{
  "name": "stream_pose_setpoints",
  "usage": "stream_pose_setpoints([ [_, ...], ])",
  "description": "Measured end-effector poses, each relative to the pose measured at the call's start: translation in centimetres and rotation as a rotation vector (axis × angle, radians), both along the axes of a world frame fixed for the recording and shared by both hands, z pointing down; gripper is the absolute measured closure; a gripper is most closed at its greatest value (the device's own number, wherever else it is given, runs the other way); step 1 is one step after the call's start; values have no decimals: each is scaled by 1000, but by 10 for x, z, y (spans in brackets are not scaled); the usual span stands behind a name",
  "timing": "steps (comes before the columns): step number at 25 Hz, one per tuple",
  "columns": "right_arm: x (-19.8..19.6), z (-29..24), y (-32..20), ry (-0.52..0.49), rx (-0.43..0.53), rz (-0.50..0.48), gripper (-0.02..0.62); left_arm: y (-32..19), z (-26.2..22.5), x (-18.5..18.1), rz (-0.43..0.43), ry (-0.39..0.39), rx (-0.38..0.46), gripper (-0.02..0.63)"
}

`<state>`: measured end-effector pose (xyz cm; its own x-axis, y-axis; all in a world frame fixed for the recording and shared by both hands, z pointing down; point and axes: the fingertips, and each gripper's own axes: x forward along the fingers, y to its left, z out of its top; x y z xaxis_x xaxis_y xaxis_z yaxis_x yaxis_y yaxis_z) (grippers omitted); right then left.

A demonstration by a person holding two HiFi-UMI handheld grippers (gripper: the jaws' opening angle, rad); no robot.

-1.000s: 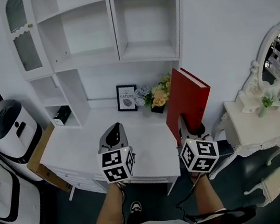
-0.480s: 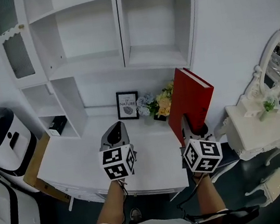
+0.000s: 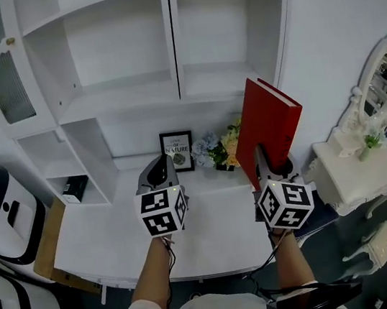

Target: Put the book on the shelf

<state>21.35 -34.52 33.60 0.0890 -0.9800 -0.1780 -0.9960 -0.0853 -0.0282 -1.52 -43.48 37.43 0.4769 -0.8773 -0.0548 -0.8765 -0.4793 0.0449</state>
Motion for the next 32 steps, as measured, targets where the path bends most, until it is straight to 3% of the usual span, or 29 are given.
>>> stream_pose_setpoints([
  [8, 3, -6, -8, -15, 30, 94, 420, -41, -16, 7, 73, -39, 46, 604],
  [17, 19, -7, -14, -12, -3, 124, 420, -51, -8, 29, 121, -16, 17, 605],
  [20, 19, -13, -14, -8, 8, 120, 420, -50, -14, 30, 114, -36, 36, 604],
  [24, 18, -21, -13, -6, 19, 107, 420, -51, -21, 25, 114, 15, 25, 605],
  [32, 13, -40, -11, 32, 16, 98, 420, -51, -46, 15, 81, -20, 13, 604],
])
